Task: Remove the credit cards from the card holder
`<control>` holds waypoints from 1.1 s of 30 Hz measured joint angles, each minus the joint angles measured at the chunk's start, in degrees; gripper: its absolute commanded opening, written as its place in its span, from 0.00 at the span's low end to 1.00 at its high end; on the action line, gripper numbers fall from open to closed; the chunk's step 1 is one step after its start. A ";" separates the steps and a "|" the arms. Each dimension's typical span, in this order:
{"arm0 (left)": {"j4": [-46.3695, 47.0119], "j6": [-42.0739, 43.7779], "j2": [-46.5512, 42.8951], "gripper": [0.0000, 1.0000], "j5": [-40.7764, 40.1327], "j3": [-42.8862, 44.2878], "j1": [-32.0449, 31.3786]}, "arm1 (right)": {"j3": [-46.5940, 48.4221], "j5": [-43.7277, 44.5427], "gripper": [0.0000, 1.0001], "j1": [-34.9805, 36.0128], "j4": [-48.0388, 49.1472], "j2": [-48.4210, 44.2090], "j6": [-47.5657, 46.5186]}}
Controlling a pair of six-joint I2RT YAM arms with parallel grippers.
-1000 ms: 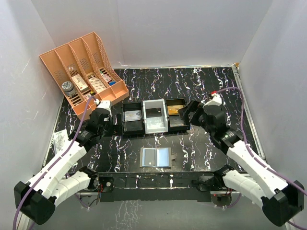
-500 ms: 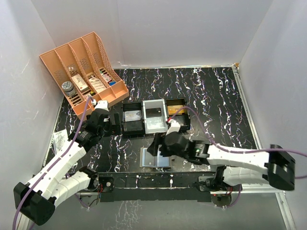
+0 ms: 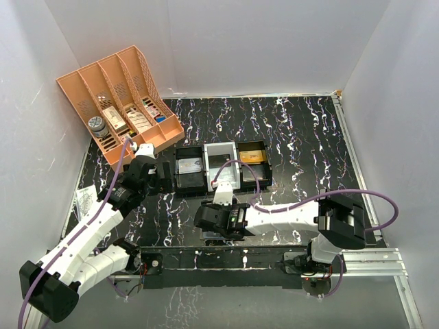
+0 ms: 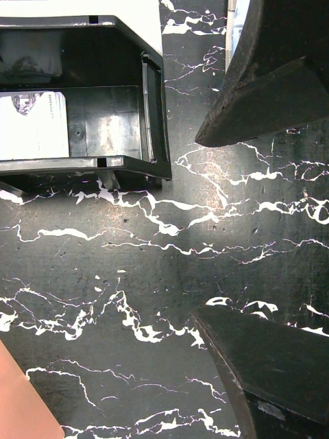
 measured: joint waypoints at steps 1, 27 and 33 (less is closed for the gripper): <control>0.00 0.00 0.00 0.99 0.00 0.00 0.02 | 0.00 0.37 0.62 -0.02 -0.48 0.02 0.00; 0.02 0.07 0.55 0.99 0.26 0.00 0.00 | 2.16 -2.32 0.45 -4.07 2.93 7.54 -3.08; 0.07 0.31 0.85 0.99 1.27 0.00 0.00 | 0.74 -2.40 0.31 -4.46 5.79 6.86 -2.82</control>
